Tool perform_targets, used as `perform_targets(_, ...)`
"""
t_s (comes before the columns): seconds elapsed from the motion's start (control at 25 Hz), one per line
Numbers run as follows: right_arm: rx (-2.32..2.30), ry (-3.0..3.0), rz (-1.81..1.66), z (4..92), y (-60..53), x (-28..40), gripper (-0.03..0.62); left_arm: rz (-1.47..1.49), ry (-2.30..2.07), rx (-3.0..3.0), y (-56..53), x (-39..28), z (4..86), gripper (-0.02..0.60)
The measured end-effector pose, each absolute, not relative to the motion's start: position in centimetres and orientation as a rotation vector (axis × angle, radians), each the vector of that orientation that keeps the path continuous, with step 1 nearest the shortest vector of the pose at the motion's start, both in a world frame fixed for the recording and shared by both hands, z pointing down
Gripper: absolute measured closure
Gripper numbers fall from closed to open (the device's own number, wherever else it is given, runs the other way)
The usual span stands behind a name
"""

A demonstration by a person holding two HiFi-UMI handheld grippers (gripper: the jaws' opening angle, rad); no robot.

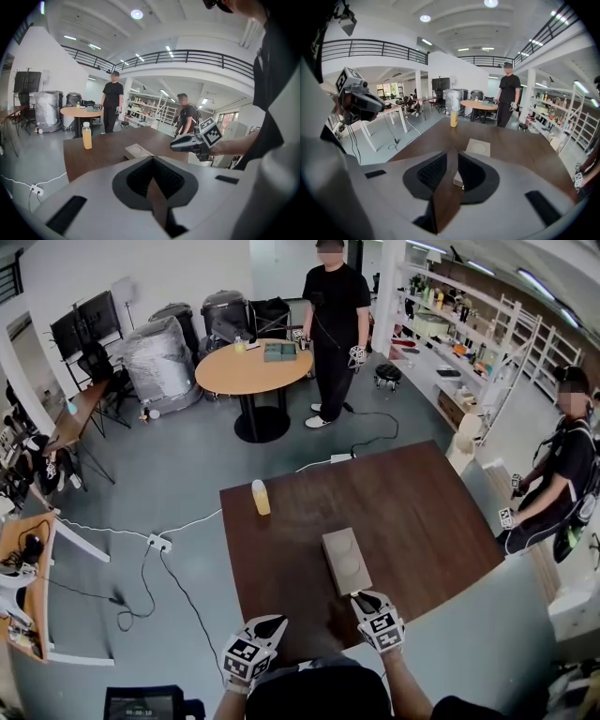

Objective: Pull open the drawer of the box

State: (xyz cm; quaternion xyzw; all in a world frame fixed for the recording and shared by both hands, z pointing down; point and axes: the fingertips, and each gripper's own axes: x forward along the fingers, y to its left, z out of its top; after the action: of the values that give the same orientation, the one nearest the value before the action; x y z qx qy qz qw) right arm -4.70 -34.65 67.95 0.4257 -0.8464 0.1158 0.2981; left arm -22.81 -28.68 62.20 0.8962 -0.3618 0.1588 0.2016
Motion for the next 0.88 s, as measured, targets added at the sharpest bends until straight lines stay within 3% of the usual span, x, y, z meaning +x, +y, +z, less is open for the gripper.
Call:
perform_targets(0.36,1.259,-2.139,0.454,72.6,-35.0,-1.5,0.494,0.397,-0.953,2.518,-29.3,-21.4,62.0,0.575)
perform_targets(0.48,1.299,-2.059,0.492,74.9,-35.5,0.0,0.430,0.408,-0.963,2.514,-29.7,-21.3,62.1,0.575)
perform_targets(0.88,1.317,-1.892,0.764,83.5,-35.6,1.5,0.407,0.398,-0.967,2.450,-29.3,-20.9,62.8,0.575)
